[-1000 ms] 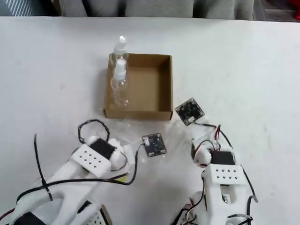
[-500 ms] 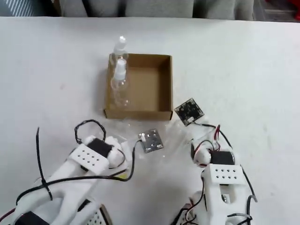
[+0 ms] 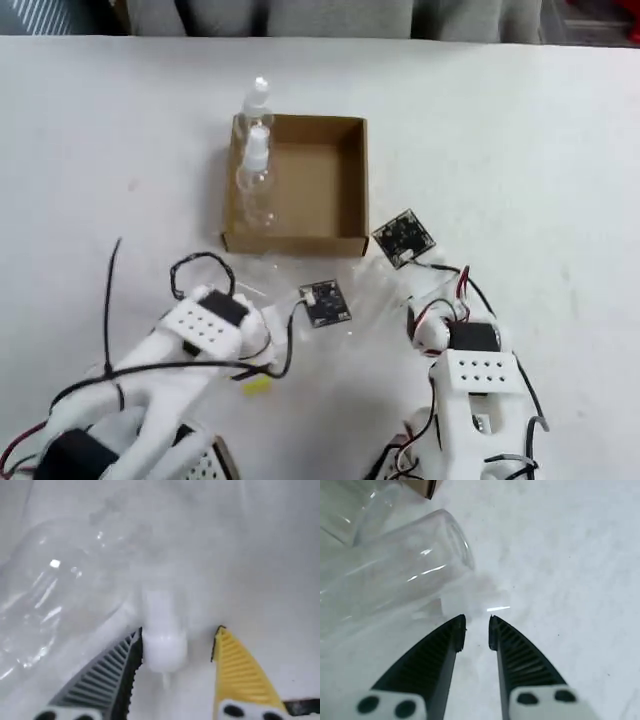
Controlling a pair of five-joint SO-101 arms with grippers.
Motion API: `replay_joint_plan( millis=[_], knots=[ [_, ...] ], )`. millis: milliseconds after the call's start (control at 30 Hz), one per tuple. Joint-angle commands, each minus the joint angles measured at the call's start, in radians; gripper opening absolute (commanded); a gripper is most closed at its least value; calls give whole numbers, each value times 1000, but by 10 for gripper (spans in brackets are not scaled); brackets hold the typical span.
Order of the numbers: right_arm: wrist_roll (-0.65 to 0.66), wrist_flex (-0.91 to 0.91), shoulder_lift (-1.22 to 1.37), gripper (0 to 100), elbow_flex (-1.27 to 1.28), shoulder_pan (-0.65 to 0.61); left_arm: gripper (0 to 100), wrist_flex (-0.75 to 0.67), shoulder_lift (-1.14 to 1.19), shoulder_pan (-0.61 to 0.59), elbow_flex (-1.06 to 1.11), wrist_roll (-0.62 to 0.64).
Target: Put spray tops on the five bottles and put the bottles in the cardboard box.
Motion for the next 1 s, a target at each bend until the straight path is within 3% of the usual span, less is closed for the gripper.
replay_joint_plan(
  millis=[0, 167, 400, 567, 967],
  knots=[
    [-6, -13, -4, 66, -3, -8, 226, 23, 87, 7, -95, 8],
    [-6, -13, -4, 66, -2, -8, 173, 20, 139, 18, -149, -3],
    [-6, -13, -4, 66, -2, -8, 176, 23, 137, 18, -155, -31],
    [-6, -13, -4, 66, -2, -8, 237, 26, 137, 18, -155, -18],
    [-6, -12, -4, 66, -2, -8, 210, 18, 145, 18, -157, -2]
  ],
)
